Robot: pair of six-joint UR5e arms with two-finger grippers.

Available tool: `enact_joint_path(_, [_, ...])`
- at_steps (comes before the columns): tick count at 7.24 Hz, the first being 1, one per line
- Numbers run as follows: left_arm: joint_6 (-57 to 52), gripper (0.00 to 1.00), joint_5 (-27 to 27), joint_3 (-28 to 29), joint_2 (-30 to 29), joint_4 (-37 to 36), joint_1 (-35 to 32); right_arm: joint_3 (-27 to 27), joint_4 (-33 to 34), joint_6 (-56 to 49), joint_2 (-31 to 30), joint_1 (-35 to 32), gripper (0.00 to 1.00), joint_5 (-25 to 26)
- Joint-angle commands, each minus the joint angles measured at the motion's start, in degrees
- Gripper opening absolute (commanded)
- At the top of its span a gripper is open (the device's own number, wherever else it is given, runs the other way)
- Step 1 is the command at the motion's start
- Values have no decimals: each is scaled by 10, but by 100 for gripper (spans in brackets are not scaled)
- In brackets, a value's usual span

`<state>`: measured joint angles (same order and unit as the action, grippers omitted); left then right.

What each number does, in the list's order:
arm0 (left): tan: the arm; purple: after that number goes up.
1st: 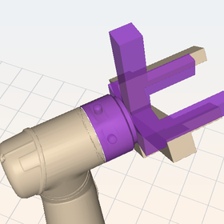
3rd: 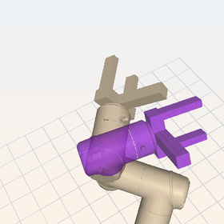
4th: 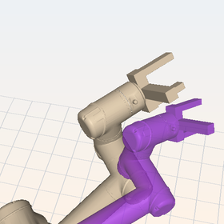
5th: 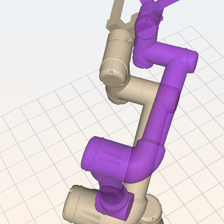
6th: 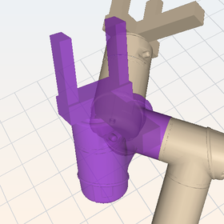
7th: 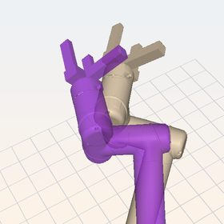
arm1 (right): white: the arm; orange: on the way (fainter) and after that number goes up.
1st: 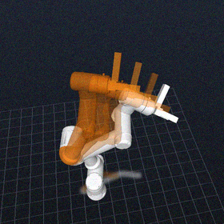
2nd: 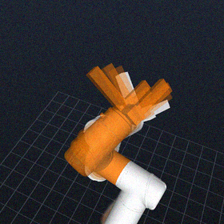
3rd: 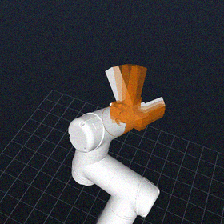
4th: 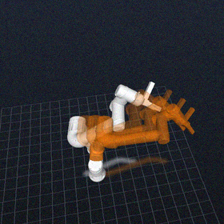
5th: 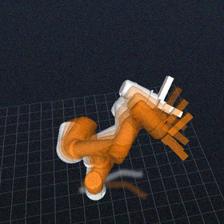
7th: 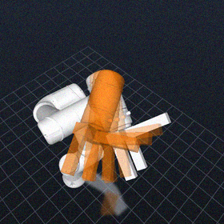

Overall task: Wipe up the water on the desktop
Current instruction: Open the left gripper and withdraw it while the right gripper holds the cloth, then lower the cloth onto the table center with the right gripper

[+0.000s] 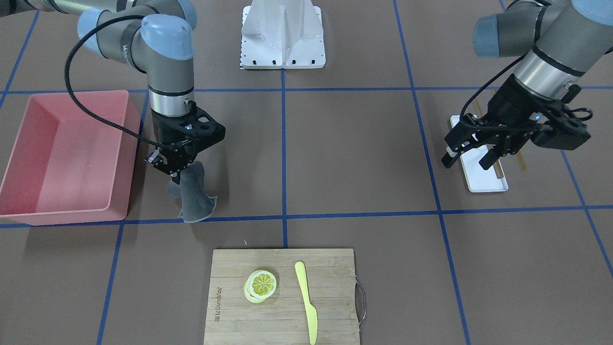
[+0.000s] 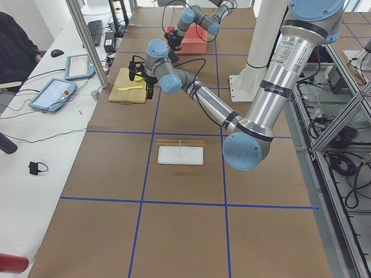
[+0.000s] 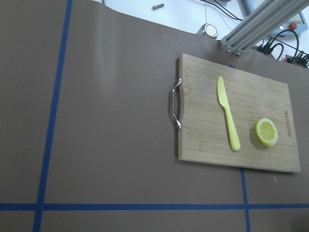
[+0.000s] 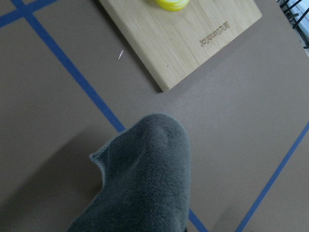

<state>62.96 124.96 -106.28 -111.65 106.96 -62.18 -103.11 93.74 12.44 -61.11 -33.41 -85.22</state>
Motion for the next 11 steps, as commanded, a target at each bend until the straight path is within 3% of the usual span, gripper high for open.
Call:
enact_joint_path(1, [-36,98,-2,-9,13,-31,-18,20,9,3,-1,44,0,12])
enact_joint_path(7, [-156,98,1,10,33,-43,-41,14,7,59,27,134,0,-13])
enact_joint_path(9, [-296,98,5,10,97,-44,-91,-1,6,60,31,154,0,-18])
enact_joint_path(11, [-387,99,5,28,148,-43,-143,-18,5,88,49,163,0,-65])
